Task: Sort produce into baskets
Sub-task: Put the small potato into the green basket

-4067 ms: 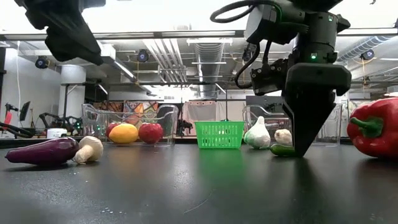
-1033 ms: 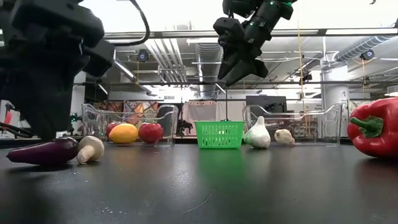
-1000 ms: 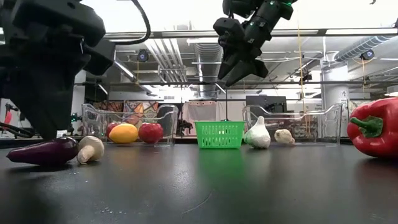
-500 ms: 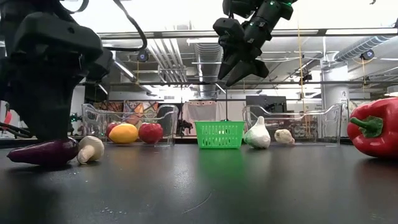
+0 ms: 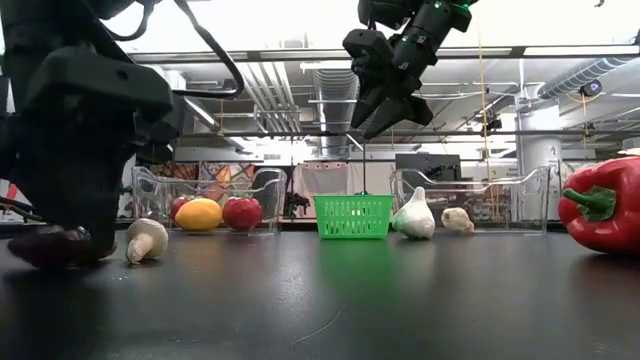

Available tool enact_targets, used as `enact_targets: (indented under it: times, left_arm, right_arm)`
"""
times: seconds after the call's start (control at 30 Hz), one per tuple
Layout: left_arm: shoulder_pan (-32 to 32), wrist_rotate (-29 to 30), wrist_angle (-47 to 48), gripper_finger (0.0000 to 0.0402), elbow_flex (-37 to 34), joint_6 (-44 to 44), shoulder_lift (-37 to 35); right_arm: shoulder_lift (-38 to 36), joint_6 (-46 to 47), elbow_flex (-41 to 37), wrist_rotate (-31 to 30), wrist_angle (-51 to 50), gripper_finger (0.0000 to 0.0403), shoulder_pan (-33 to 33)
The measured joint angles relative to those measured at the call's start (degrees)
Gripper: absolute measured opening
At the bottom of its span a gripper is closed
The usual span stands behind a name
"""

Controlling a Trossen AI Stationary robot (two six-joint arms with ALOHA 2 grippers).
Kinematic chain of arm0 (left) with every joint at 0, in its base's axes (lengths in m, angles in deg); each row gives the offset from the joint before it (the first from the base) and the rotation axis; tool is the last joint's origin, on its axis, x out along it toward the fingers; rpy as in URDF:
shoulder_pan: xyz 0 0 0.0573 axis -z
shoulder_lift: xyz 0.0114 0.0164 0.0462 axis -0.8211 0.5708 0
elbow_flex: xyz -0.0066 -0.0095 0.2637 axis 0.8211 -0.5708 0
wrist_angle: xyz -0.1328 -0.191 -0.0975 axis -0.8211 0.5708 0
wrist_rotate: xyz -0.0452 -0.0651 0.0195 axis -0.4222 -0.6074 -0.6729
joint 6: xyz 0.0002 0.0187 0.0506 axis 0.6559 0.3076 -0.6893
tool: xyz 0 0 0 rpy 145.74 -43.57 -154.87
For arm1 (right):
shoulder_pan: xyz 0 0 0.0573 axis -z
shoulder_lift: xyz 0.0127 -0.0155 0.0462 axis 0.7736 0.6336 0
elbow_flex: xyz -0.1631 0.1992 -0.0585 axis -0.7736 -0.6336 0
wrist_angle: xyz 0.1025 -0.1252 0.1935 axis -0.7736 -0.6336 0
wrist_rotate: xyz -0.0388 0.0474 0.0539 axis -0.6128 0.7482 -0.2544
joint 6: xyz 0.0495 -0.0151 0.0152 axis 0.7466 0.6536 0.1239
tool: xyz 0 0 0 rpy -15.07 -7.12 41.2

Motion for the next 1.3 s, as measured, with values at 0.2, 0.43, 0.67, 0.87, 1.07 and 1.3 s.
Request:
enact_targets:
  times: [0.2,0.43,0.67,0.87,1.07,1.3]
  left_arm:
    - [0.00,-0.01,-1.06,0.0162,0.24,-0.27,0.87]
    - [0.00,-0.32,-0.89,0.0108,0.20,-2.30,0.52]
    - [-0.04,-1.58,-1.06,0.0079,0.13,-6.36,-2.52]
    - [-0.17,6.79,-1.06,0.0077,0.13,-11.74,-10.99]
    - [-0.42,19.35,-9.15,0.0076,0.13,-27.53,-22.42]
    - [-3.29,22.46,-22.46,0.0076,0.13,-42.78,-32.59]
  right_arm:
    - [0.00,0.18,0.00,0.02,-0.12,0.0155,-0.26]
    - [0.00,-0.05,-0.02,0.02,-0.38,0.0155,-0.24]
    - [-1.16,-0.37,-0.07,0.16,-0.23,0.0149,-0.33]
    - [-3.79,-3.27,-0.07,1.46,0.81,0.0146,-2.85]
    - [-5.55,-10.15,-0.07,1.45,9.27,0.0146,-10.21]
    - [-5.41,-24.93,-0.07,-5.63,23.80,0.0146,-20.76]
